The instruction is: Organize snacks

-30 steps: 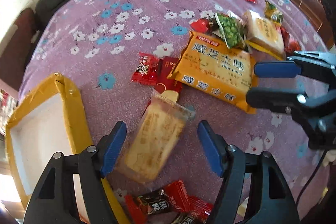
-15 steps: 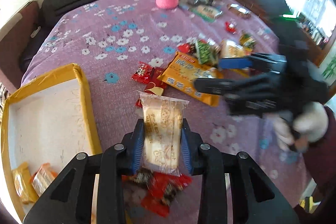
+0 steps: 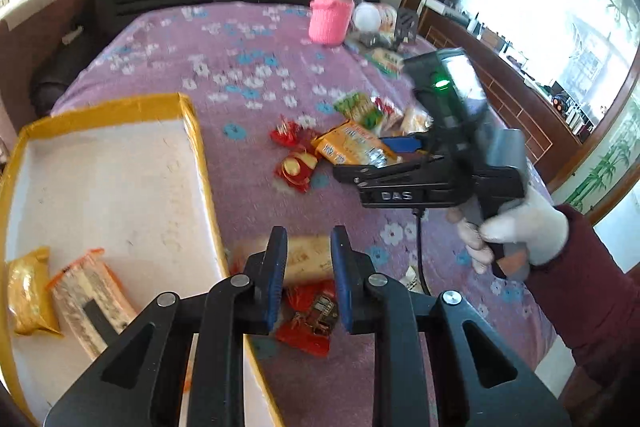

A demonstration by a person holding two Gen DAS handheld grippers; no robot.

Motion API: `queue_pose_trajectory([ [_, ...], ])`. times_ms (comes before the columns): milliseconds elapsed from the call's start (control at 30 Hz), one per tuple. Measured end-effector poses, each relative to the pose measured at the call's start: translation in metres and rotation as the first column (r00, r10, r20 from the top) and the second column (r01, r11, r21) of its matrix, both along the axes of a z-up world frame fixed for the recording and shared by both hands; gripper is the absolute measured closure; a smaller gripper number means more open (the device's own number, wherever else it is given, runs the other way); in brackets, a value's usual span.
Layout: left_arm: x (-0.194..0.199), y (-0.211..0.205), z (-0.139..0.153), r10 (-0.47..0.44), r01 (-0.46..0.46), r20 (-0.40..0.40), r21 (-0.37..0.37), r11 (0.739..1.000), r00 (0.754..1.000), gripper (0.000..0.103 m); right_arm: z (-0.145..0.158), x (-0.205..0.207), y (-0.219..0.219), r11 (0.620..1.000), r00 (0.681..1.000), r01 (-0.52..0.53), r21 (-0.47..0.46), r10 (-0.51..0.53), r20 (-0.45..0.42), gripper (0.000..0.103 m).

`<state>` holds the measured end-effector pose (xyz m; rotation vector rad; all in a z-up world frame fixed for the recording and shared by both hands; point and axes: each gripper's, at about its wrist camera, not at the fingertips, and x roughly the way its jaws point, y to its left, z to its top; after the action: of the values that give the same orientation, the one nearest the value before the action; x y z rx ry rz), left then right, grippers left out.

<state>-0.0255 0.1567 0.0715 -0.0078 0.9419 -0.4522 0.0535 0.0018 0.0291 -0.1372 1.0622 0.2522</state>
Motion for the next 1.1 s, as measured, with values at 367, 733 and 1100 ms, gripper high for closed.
queue_pose_trajectory([
  [367,0.02,-0.038,-0.006,-0.055,0.056,-0.032,0.028,0.998,0.998,0.059,0.032,-0.067,-0.045,0.979,0.995,0.068,0.192,-0.081,0.059,0.03],
  [733,0.093,-0.088,-0.024,-0.078,0.08,-0.017,0.145,0.986,0.997,0.053,0.037,-0.094,-0.117,0.918,0.986,0.132,0.374,-0.162,0.049,0.03],
  [1100,0.134,-0.178,-0.042,-0.352,0.306,0.06,0.374,0.875,0.934,0.05,0.033,-0.094,-0.149,0.842,0.977,0.166,0.513,-0.212,0.031,0.03],
])
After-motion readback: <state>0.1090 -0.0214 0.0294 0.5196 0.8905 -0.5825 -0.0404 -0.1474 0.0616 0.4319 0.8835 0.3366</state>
